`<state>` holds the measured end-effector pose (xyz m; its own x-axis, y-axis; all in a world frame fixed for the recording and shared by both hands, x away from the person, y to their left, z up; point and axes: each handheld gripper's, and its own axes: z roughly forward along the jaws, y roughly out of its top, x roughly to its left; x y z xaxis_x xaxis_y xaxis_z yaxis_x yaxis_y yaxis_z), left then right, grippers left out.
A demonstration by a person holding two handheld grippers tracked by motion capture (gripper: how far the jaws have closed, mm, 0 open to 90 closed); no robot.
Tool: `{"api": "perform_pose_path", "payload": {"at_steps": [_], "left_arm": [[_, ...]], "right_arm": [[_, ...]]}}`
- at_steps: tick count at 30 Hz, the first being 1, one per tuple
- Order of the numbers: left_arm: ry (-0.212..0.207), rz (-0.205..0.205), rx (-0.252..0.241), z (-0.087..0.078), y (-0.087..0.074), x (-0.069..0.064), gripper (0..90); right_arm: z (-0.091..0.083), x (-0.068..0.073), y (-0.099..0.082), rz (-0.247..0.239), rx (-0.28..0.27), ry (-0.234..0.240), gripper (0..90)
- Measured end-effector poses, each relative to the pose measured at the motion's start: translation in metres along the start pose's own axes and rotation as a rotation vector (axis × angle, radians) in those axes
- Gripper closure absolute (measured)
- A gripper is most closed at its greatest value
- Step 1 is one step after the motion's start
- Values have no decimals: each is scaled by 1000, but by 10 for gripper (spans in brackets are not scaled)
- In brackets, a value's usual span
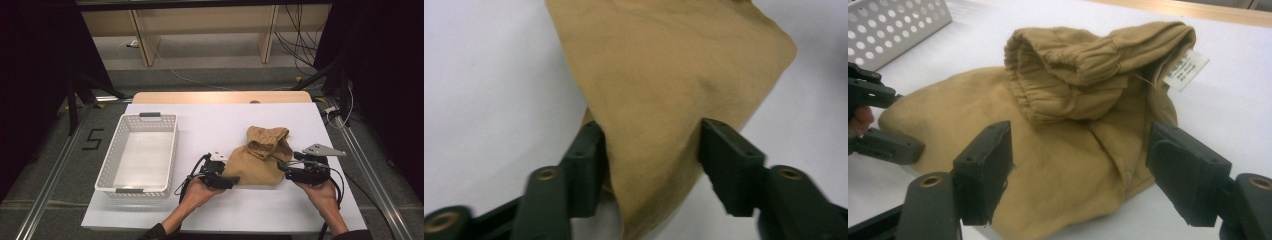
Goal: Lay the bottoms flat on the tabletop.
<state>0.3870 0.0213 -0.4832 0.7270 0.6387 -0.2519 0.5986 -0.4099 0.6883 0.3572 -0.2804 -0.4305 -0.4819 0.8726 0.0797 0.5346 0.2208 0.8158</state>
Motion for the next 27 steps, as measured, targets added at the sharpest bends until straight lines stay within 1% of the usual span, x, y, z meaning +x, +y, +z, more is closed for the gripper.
{"api": "perform_pose_path", "payload": {"at_steps": [2,3,4,5,6,7,9,12,14,15,17,18,23,25,27], "left_arm": [[19,17,31,1,0,-2,630],[20,24,38,2,-1,-3,691],[11,24,39,2,-1,-4,753],[11,24,39,2,-1,-4,802],[5,49,57,2,-2,-6,834],[6,61,62,1,-2,-8,858],[3,75,72,0,-2,-10,870],[-16,96,82,-5,-6,-13,874],[-26,106,93,-8,-8,-15,875],[-27,112,89,-9,-9,-16,876],[-30,109,93,-11,-12,-17,876],[-33,114,99,-13,-13,-18,876],[-44,127,111,-23,-22,-19,876],[-51,125,113,-28,-26,-20,876],[-49,131,119,-33,-29,-20,876]], "right_arm": [[1,-1,-1,4,2,-5,280],[1,-2,-1,3,5,-10,281],[1,-3,-1,7,10,-14,282],[1,-3,-1,7,10,-14,282],[1,-4,-2,15,14,-22,284],[2,-5,-2,18,18,-25,284],[2,-7,-2,21,25,-33,284],[3,-10,-4,33,34,-39,285],[5,-11,-5,35,53,-38,284],[7,-12,-6,31,63,-42,284],[9,-11,-7,28,82,-41,284],[10,-11,-7,30,87,-40,284],[14,-8,-9,7,110,-31,281],[16,-6,-9,6,120,-27,281],[18,-4,-10,-4,131,-19,281]]}}
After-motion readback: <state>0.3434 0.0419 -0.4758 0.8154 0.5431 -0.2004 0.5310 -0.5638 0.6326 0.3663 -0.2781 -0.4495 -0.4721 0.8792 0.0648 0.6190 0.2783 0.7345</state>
